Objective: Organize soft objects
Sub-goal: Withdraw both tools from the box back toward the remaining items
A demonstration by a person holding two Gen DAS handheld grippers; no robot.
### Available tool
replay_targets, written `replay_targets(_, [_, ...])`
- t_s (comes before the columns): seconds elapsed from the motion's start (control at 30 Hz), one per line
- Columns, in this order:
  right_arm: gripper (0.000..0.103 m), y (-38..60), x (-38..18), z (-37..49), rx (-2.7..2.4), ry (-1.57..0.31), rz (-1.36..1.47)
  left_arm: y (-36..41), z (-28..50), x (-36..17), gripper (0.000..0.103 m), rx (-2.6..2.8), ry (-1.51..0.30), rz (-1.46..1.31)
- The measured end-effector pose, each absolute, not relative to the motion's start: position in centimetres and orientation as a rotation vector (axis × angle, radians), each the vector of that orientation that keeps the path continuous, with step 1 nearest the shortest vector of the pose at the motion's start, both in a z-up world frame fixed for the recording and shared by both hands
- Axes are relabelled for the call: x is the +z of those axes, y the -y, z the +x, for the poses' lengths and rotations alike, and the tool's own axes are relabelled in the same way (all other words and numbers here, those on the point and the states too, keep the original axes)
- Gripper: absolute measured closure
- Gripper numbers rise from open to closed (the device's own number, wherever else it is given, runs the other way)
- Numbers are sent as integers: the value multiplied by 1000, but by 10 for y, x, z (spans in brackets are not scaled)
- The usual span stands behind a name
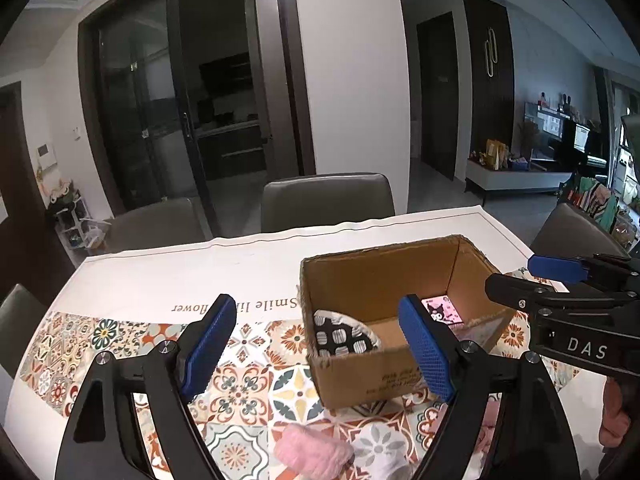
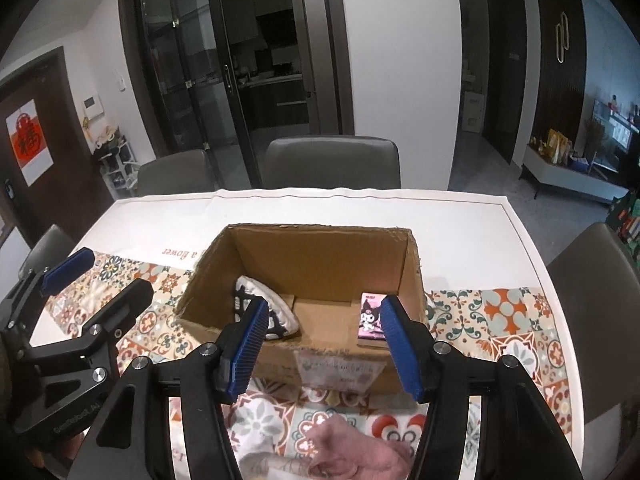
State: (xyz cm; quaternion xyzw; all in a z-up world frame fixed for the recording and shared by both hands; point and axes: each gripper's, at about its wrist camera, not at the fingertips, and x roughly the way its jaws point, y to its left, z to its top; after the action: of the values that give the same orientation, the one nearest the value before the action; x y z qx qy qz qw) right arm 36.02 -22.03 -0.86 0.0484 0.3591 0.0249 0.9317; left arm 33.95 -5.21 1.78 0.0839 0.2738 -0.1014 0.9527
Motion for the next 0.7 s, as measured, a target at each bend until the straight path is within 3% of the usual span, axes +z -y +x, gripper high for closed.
replay_targets(0.7, [43, 189, -18, 294, 25, -760, 110, 21, 277, -3, 19, -185, -594, 183])
